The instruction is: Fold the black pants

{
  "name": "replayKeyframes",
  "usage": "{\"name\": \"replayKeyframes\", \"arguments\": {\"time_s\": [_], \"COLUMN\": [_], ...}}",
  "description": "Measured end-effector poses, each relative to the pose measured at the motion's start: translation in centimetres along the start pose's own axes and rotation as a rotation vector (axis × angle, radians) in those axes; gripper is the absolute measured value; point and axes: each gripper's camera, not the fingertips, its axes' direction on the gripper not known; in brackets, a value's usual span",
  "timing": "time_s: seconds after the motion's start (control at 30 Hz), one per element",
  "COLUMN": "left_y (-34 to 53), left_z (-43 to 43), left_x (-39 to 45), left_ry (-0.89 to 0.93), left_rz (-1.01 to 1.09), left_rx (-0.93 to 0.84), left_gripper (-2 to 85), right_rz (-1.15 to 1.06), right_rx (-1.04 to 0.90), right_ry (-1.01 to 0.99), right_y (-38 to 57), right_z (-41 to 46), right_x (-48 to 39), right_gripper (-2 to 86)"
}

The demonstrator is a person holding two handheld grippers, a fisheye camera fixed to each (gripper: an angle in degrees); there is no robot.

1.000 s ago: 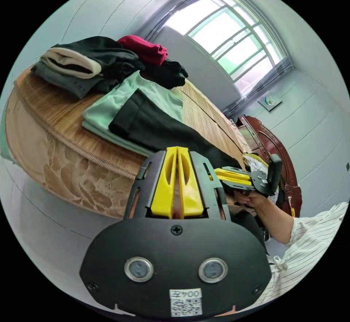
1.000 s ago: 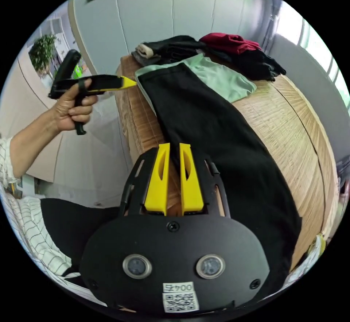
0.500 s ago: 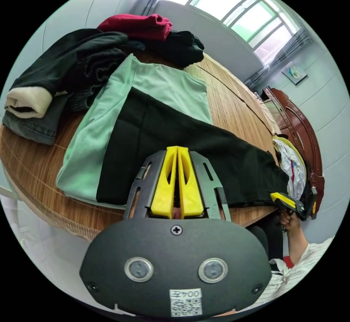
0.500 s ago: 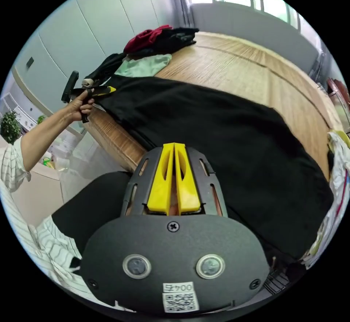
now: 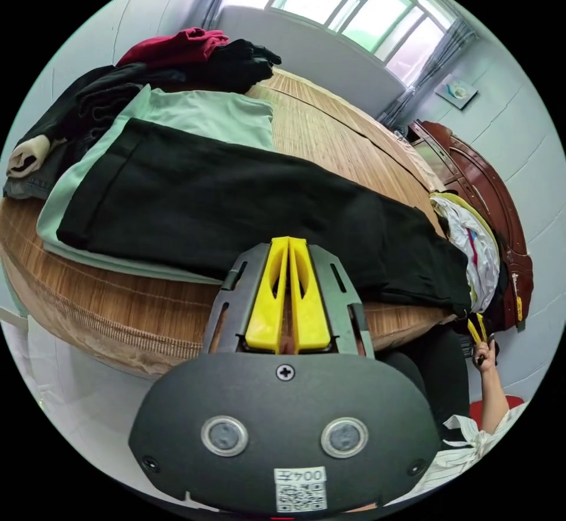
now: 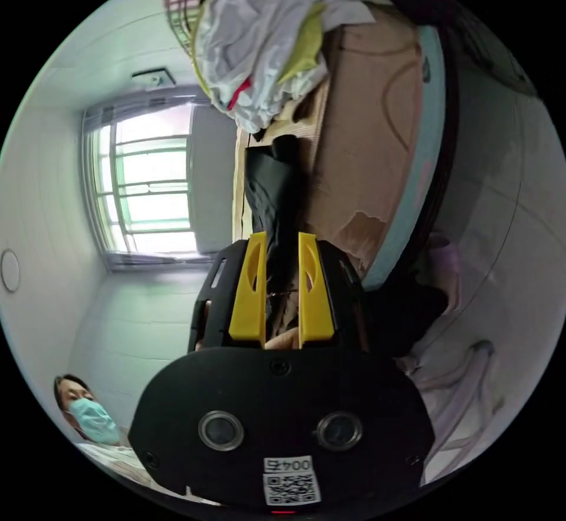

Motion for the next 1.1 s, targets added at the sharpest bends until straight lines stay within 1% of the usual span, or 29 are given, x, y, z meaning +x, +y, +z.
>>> {"name": "replayKeyframes", "arguments": {"time_s": [0.13,0.23,0.3,0.37,0.4,0.43,0.47,0.5,0.53,0.6,0.63,0.67,0.7,0.73,0.8,0.83,0.9,0.93,1.0,1.1], "left_y": [-2.8,-5.4,-7.2,-8.6,-9.7,-10.1,-10.8,-11.6,-12.1,-13.6,-13.8,-14.0,-14.1,-14.0,-13.2,-13.0,-12.6,-12.7,-13.3,-15.0], "left_z": [-1.4,-2.5,-3.4,-4.4,-5.5,-6.4,-8.7,-10.8,-11.6,-13.3,-13.4,-13.0,-12.1,-11.4,-8.8,-8.1,-5.1,-4.3,-0.6,2.1], "left_x": [0.0,0.0,0.2,0.2,0.6,1.1,2.4,4.2,5.4,12.0,14.0,18.5,23.5,26.0,35.5,37.8,45.8,47.5,52.6,54.6], "left_ry": [-0.001,-0.004,-0.013,-0.011,-0.022,-0.029,-0.022,0.044,0.094,0.280,0.315,0.378,0.421,0.436,0.471,0.467,0.433,0.413,0.293,0.232], "left_rz": [0.003,-0.011,-0.031,-0.051,-0.039,-0.024,0.014,0.066,0.101,0.265,0.302,0.386,0.468,0.510,0.646,0.679,0.787,0.809,0.856,0.824], "left_rx": [-0.042,-0.089,-0.106,-0.120,-0.123,-0.099,-0.013,0.054,0.070,0.079,0.070,0.044,0.000,-0.026,-0.102,-0.116,-0.169,-0.184,-0.261,-0.328], "left_gripper": [0.5,0.6,0.6,0.8,0.9,0.9,1.0,1.3,1.4,2.2,3.0,4.6,7.3,8.6,10.4,10.6,10.6,10.3,8.8,7.5], "right_rz": [0.041,0.023,-0.003,-0.099,-0.132,-0.194,-0.259,-0.302,-0.389,-0.491,-0.542,-0.579,-0.591,-0.612,-0.642,-0.652,-0.673,-0.682,-0.683,-0.678], "right_rx": [-0.028,-0.039,-0.077,-0.059,-0.055,-0.053,-0.060,-0.066,-0.084,-0.126,-0.162,-0.199,-0.220,-0.256,-0.296,-0.326,-0.363,-0.380,-0.403,-0.403], "right_ry": [-0.155,-0.175,-0.096,0.063,0.099,0.161,0.199,0.211,0.240,0.266,0.270,0.279,0.287,0.306,0.335,0.348,0.347,0.335,0.301,0.240], "right_y": [-1.0,-1.9,-2.1,-1.5,-1.3,-1.0,-0.6,-0.5,-0.1,0.3,0.5,0.5,0.5,0.6,0.9,1.1,1.6,2.0,2.3,2.3], "right_z": [0.8,1.6,2.3,2.6,2.7,2.9,3.2,3.3,3.8,5.2,6.4,7.9,8.7,10.3,12.7,14.1,15.8,16.6,17.2,16.1], "right_x": [0.6,-1.0,-2.6,-6.4,-7.6,-9.9,-12.5,-14.0,-17.1,-21.3,-23.7,-25.7,-26.6,-28.1,-29.8,-30.7,-31.6,-32.0,-32.1,-31.7], "right_gripper": [11.3,10.9,8.2,4.9,4.6,4.0,3.7,3.6,3.5,3.4,3.4,3.4,3.4,3.4,3.5,3.5,3.7,4.0,4.7,6.5]}}
